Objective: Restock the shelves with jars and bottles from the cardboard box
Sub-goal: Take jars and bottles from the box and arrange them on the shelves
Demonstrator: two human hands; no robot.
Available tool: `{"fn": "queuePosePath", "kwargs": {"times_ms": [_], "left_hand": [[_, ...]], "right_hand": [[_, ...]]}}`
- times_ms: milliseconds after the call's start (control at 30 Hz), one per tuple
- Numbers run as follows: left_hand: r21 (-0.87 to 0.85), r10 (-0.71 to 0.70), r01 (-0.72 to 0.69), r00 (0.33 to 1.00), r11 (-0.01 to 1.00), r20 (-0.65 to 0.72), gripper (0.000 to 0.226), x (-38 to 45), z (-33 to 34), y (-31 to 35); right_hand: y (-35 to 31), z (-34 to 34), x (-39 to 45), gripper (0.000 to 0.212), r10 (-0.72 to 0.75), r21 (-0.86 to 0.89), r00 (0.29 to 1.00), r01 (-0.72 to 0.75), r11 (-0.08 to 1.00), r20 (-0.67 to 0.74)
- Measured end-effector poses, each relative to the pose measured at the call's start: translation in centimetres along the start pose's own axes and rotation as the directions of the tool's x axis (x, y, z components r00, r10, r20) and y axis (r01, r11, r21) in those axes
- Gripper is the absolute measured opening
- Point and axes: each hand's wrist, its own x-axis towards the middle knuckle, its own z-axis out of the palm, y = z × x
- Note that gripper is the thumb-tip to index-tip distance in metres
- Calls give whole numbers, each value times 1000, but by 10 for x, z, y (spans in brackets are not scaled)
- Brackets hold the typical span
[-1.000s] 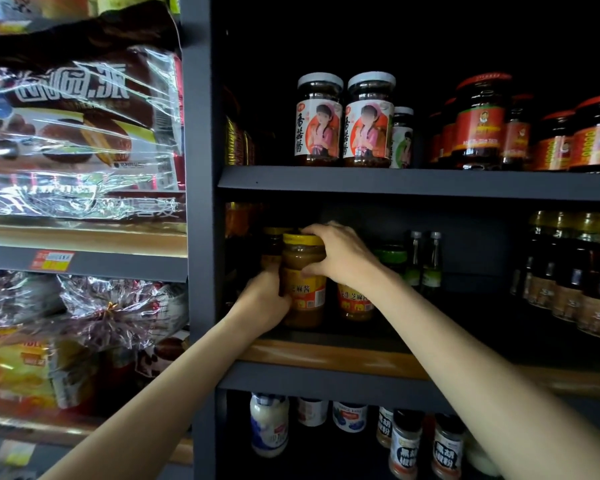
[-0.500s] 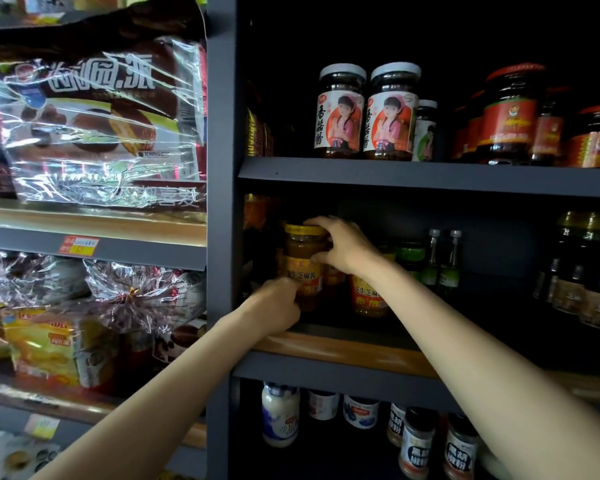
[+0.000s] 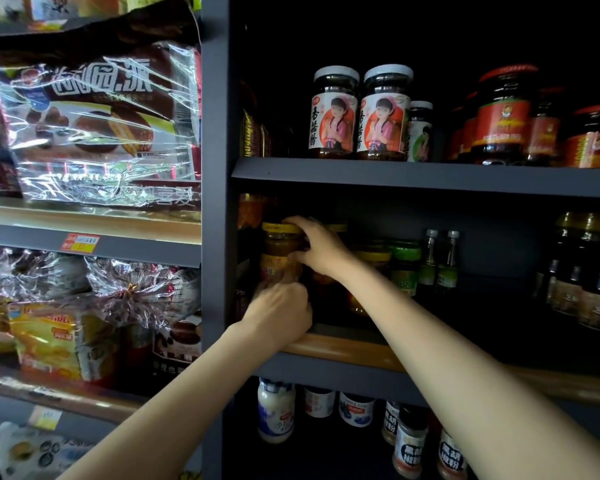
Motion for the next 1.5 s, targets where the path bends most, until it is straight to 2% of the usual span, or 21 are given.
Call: {"fn": "queuePosePath", "kwargs": {"times_ms": [167,233,300,367,433,467,533,633,733,833,900,967,1033,1100,1133,1200,1267,1333,1433,1500], "left_hand": [[13,-4,4,1000,1000,-12,36,9,10,8],[-41,4,-6,998,999,-57,36,7,9,9],[-45,67,-76,981,996,-181,34,-5,6,11],[-49,157,-191,908,980,-389,28,-23,4,5],[-57,199,-276,809,960,-553,24,-46,-3,-9],[-59,203,-303,757,951,-621,22,-58,-6,-20],[-58,166,-298,672,953,-722,21,-80,-14,-46],[-84,27,-155,602,984,-798,22,-115,-26,-95],[-194,-206,85,600,977,-774,26,-166,-32,-165],[-240,-405,343,576,908,-710,30,-244,-34,-237],[-259,-550,529,520,808,-654,33,-307,-33,-284],[-336,-732,708,370,621,-571,35,-375,-29,-333],[-385,-866,843,170,375,-470,35,-447,-21,-385],[-392,-943,911,-12,126,-332,28,-518,-10,-430],[-390,-960,920,-82,30,-266,26,-551,-5,-449],[-396,-970,907,-210,-146,-123,25,-606,-1,-472],[-396,-943,874,-329,-280,-58,25,-659,-9,-491],[-398,-900,834,-434,-382,-44,27,-709,-31,-514],[-424,-821,757,-568,-496,-53,29,-771,-63,-538],[-449,-776,699,-630,-556,-19,29,-806,-71,-551]], "right_hand": [[3,4,-3,66,45,33,998,-43,999,-51],[0,1,-10,57,57,8,991,-56,998,-121],[-7,-1,-28,37,-2,5,968,4,1000,-252],[-21,2,-55,21,-142,26,896,169,985,-421],[-42,9,-79,18,-277,33,778,356,934,-564],[-55,15,-86,18,-314,50,733,428,903,-604],[-87,31,-92,18,-353,120,697,532,838,-624],[-139,75,-95,16,-448,235,715,636,735,-537],[-193,145,-98,16,-551,336,751,658,674,-364],[-248,236,-103,18,-588,455,794,585,671,-153],[-285,305,-116,16,-623,477,782,538,696,27],[-327,372,-134,23,-686,477,696,538,695,214],[-374,432,-157,29,-742,482,552,566,668,380],[-423,491,-180,27,-794,532,372,596,601,481],[-450,519,-191,26,-814,561,271,612,558,514],[-497,565,-214,27,-814,599,60,646,473,578],[-543,603,-231,32,-769,625,-130,674,394,626],[-593,632,-240,34,-721,623,-236,709,332,652],[-666,667,-252,31,-724,655,-320,717,237,611],[-710,689,-266,30,-709,673,-390,722,160,587]]}}
